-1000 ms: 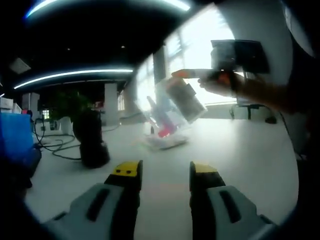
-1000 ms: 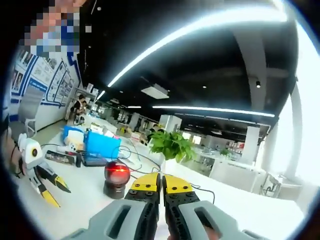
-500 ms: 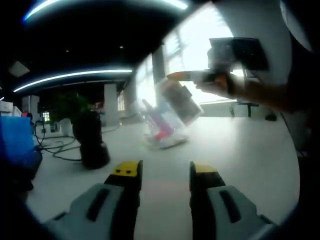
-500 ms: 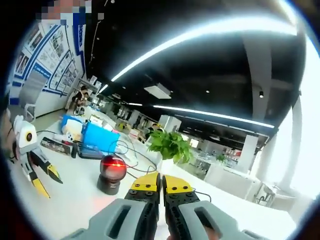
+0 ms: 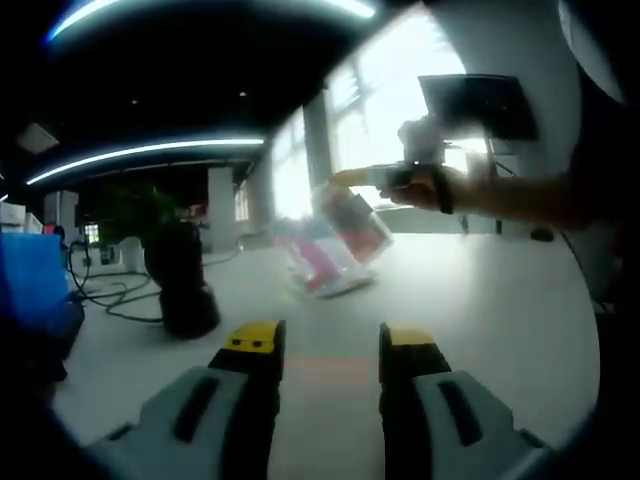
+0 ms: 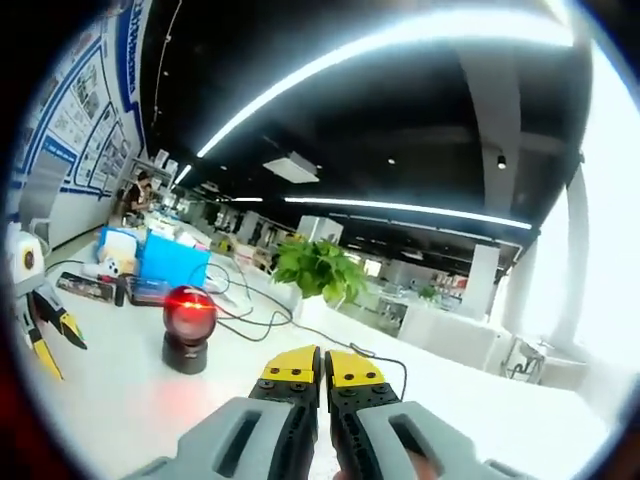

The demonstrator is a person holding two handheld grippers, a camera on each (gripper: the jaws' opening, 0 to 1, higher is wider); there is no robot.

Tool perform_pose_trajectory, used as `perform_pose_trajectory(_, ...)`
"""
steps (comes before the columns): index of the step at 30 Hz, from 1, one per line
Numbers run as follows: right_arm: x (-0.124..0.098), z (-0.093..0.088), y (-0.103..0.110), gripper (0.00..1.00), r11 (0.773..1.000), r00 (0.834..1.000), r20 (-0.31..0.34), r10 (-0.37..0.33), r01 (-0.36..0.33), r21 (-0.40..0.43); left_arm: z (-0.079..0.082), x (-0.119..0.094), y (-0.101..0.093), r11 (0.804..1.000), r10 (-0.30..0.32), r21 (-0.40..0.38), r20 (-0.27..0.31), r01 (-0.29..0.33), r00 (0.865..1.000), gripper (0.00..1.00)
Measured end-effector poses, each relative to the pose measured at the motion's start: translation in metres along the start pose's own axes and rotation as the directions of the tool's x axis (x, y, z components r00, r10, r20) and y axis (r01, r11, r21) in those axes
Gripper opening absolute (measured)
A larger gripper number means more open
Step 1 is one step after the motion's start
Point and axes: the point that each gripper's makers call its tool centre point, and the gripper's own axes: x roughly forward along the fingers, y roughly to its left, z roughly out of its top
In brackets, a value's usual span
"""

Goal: Clip sheet goods on table flip sheet goods clip sheet goods scan sheet goods put sheet goods back to table

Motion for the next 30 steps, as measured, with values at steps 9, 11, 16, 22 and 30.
perform_pose_trajectory(9, 0.011, -0.037, -0.034, 0.0, 0.982, 0.993, -0.058, -0.101, 0.109, 0.155, 0.002, 0.0, -0.004, 1.0, -0.003, -0.002, 0.0, 0.003, 1.0, 0.3)
perform_pose_trajectory(11, 0.016, -0.044, -0.043, 0.0, 0.977, 0.991, -0.065, -0.113, 0.123, 0.175, 0.002, -0.001, -0.004, 1.0, -0.003, -0.002, -0.001, 0.003, 1.0, 0.3)
perform_pose_trajectory(16, 0.026, -0.058, -0.049, 0.0, 0.974, 0.99, -0.101, -0.101, 0.119, 0.193, 0.003, -0.001, -0.004, 1.0, -0.001, -0.009, 0.002, 0.001, 1.0, 0.3)
perform_pose_trajectory(22, 0.033, -0.079, -0.06, 0.0, 0.967, 0.985, -0.156, -0.07, 0.105, 0.23, 0.004, -0.002, -0.006, 1.0, -0.004, -0.012, 0.002, 0.004, 1.0, 0.3)
perform_pose_trajectory(30, 0.035, -0.103, -0.058, 0.0, 0.954, 0.974, -0.227, 0.014, 0.055, 0.295, 0.004, -0.003, -0.008, 1.0, -0.005, -0.016, 0.003, 0.005, 1.0, 0.3)
